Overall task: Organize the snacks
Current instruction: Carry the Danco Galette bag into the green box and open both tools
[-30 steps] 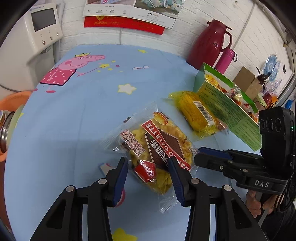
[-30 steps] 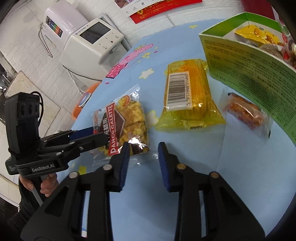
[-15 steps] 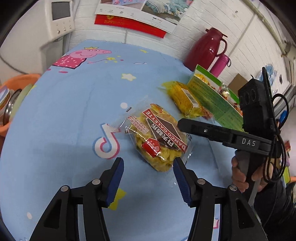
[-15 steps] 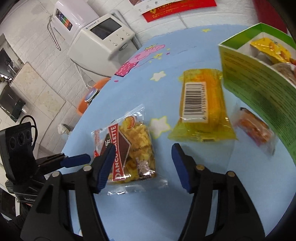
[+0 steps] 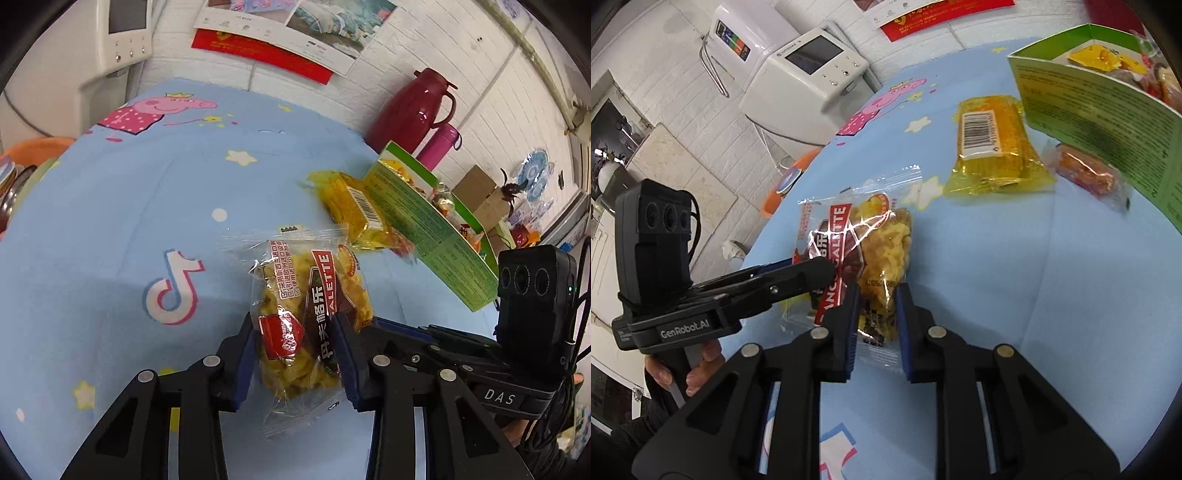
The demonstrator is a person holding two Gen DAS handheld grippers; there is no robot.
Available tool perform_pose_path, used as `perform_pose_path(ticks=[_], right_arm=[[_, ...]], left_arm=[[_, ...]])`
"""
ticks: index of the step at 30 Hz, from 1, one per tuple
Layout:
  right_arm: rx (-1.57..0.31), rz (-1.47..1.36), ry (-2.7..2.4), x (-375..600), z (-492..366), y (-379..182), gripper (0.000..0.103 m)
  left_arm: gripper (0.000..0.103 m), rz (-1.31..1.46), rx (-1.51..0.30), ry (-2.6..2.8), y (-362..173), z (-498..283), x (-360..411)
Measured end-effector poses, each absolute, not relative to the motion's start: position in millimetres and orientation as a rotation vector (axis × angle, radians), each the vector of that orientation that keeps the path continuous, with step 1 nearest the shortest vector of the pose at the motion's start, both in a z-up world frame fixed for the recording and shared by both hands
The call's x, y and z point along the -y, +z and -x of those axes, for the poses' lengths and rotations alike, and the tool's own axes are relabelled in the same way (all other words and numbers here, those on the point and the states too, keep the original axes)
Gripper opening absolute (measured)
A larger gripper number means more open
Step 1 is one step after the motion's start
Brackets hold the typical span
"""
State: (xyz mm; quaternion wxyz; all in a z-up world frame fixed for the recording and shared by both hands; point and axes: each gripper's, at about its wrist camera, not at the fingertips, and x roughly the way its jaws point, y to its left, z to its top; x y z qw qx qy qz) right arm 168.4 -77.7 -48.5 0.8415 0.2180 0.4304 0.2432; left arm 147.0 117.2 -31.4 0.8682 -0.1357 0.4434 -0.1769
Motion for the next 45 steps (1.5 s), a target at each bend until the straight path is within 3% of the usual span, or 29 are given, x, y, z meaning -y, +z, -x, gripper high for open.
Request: perform_pose_path(ticks=[18, 32, 33, 34, 35, 36, 45], right_arm=[[-0.542, -0.504, 0.22, 223.6, -99.0, 57.6, 0.021], [-0.56, -0.598, 0.032, 331.5, -112.6, 26.5, 0.023], [-0.576, -0.598, 0.008, 335.1, -115.0, 21.1, 0.034], [-0.58, -0.597, -0.009, 338.3, -115.5, 16.9, 0.043], [-0.57, -0.597, -0.023, 340.7, -113.9, 14.5, 0.061], [-0.552, -0.597, -0.03, 342.6, -110.6, 14.1, 0.072], [-0.504, -0.579, -0.03, 330.2, -96.2, 27.2, 0.078]], left_arm=[[0.039, 0.16, -0.746, -0.668, 80.0, -180.6, 42.4], [0.041, 0.038, -0.832, -0.724, 55.1, -246.4, 167.8], [0.053, 0.001, -0.835, -0.684, 50.7, -248.7, 171.4], [0.08, -0.034, -0.84, -0.64, 46.3, -250.6, 174.0], [0.089, -0.052, -0.835, -0.601, 43.6, -250.4, 173.6], [0.092, -0.055, -0.813, -0.573, 41.9, -248.4, 170.4], [0.092, -0.047, -0.788, -0.528, 45.6, -238.6, 143.3]])
